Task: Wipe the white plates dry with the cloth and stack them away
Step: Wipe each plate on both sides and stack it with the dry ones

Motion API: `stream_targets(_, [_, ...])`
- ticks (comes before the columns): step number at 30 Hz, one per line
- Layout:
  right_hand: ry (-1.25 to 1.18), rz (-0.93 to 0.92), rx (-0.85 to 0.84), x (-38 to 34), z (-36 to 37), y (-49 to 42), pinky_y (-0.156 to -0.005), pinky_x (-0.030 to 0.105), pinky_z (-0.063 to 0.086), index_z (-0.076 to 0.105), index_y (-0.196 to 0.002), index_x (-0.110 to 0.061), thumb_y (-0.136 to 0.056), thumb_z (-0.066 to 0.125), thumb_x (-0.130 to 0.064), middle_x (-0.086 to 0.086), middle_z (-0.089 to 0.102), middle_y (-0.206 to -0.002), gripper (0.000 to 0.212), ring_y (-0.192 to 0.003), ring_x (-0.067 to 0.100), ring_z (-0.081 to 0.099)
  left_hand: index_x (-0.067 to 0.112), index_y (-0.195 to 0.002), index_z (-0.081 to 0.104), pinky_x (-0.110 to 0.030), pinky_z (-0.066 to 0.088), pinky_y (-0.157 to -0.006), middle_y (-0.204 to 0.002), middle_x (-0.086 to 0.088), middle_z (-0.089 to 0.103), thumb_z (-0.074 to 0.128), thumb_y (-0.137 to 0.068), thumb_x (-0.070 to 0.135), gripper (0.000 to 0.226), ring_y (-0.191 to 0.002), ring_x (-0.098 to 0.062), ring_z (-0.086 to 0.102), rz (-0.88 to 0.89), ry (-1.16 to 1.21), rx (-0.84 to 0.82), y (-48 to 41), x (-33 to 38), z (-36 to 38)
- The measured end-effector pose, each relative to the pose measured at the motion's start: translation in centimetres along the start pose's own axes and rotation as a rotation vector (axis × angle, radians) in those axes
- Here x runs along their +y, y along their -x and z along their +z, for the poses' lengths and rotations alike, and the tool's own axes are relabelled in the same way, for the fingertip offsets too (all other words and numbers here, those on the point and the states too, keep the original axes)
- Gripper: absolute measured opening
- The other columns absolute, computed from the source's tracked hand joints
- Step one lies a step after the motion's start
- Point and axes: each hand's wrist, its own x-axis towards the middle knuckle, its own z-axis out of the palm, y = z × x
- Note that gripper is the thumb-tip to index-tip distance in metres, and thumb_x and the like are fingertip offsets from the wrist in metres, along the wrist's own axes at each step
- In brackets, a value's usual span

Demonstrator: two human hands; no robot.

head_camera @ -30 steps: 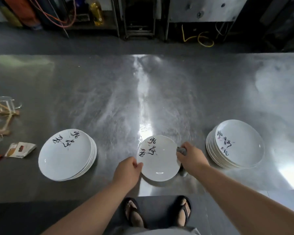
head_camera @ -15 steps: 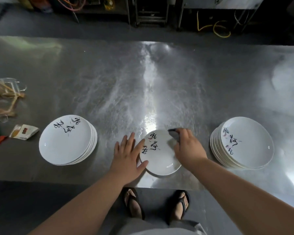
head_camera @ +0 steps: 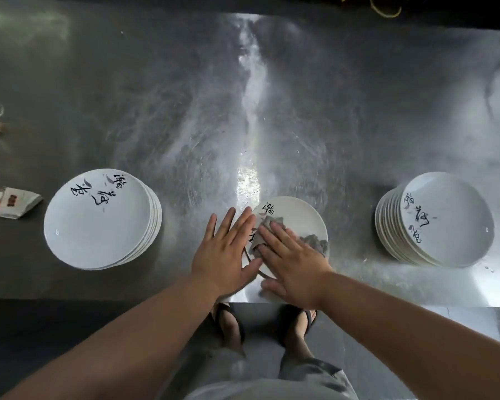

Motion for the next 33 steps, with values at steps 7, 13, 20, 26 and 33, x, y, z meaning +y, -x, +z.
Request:
stream_targets(7, [0.07,0.136,-0.04,2.5,-2.4,-0.9,-0.131,0.049,-0.003,0.003,-0.168,-0.018,-0.098,0.005,-0.077,0.01,-0.023,-0.17,0.092,-0.156,0.029,-0.027,0.023,-0.164,-0.017,-0.059,-0.001,-0.128,-0.17,0.007,-0.031,0.026,-0.098,0.072,0.092,-0.157,-0.023,-0.028,0.019,0.011,0.007,-0.1,-0.3,0.2])
stream_targets(13, [0.033,-0.003,-0.097,-0.6,0.3,2.1,-0.127,0.049,0.002,0.025,-0.165,-0.016,-0.098,0.018,-0.081,0.013,-0.007,-0.174,0.094,-0.16,0.032,-0.012,0.025,-0.166,-0.012,-0.058,0.001,-0.129,-0.173,0.002,-0.02,0.03,-0.098,0.07,0.091,-0.159,-0.022,-0.019,0.008,0.04,0.036,-0.2,-0.3,0.6])
stream_targets(20, [0.051,0.217,-0.102,2.6,-2.6,0.5,-0.128,0.047,-0.014,-0.014,-0.165,-0.019,-0.083,-0.016,-0.083,0.011,-0.034,-0.167,0.104,-0.152,0.028,-0.037,0.023,-0.162,-0.023,-0.055,-0.003,-0.129,-0.169,0.006,-0.031,0.025,-0.097,0.068,0.092,-0.157,-0.021,-0.027,-0.003,0.031,0.029,-0.2,-0.3,0.6])
stream_targets(26, [0.04,-0.012,-0.078,1.0,0.2,4.1,-0.125,0.047,-0.005,0.026,-0.165,-0.021,-0.097,0.008,-0.081,0.011,-0.001,-0.174,0.093,-0.16,0.031,-0.01,0.023,-0.163,-0.019,-0.054,0.0,-0.129,-0.173,0.005,-0.021,0.03,-0.095,0.065,0.093,-0.159,-0.019,-0.018,-0.013,0.056,0.051,-0.2,-0.1,0.6])
stream_targets(33, [0.027,0.209,-0.049,2.2,-1.2,3.7,-0.128,0.05,-0.014,-0.001,-0.168,-0.017,-0.093,0.0,-0.083,0.015,-0.027,-0.169,0.1,-0.154,0.031,-0.033,0.018,-0.165,-0.007,-0.054,0.002,-0.13,-0.175,0.002,-0.011,0.029,-0.095,0.063,0.091,-0.161,-0.022,-0.009,-0.019,0.048,0.074,-0.3,-0.2,0.8])
